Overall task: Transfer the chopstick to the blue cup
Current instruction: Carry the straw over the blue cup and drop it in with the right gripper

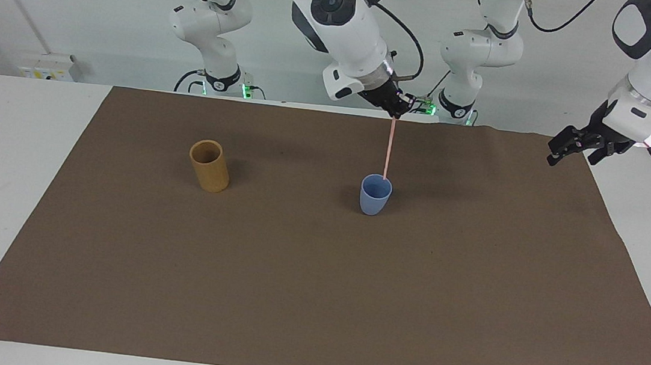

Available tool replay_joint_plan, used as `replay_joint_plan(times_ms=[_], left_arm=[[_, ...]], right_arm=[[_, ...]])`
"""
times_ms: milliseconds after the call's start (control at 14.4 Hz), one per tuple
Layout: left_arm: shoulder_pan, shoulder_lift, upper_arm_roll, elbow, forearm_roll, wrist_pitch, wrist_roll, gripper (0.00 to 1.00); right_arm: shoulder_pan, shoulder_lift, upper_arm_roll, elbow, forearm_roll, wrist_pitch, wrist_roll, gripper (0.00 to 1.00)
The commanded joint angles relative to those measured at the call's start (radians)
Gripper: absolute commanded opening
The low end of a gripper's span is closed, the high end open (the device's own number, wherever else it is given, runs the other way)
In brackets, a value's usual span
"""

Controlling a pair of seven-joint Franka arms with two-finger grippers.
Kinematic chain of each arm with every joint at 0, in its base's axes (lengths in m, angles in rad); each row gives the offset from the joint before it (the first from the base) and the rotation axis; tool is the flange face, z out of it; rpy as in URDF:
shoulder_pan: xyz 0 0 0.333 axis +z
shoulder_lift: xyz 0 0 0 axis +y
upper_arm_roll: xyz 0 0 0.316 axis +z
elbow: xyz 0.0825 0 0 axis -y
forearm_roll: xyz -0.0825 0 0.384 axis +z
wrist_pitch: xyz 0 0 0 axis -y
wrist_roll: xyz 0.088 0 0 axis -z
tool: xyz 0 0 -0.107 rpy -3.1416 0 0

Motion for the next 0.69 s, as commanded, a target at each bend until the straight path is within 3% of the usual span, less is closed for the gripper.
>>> replay_joint_plan(times_ms=[0, 624], left_arm=[[0.001, 0.005, 0.002, 0.008, -0.003, -0.010, 0.004, 1.00], [0.001, 0.003, 0.002, 0.008, -0.003, -0.010, 0.004, 1.00]], right_arm=[[-0.003, -0.013, -0.006, -0.050, 0.023, 0.023, 0.009, 0.00], [-0.015, 0.001, -0.006, -0.119, 0.044, 0.067, -0.006, 0.00]])
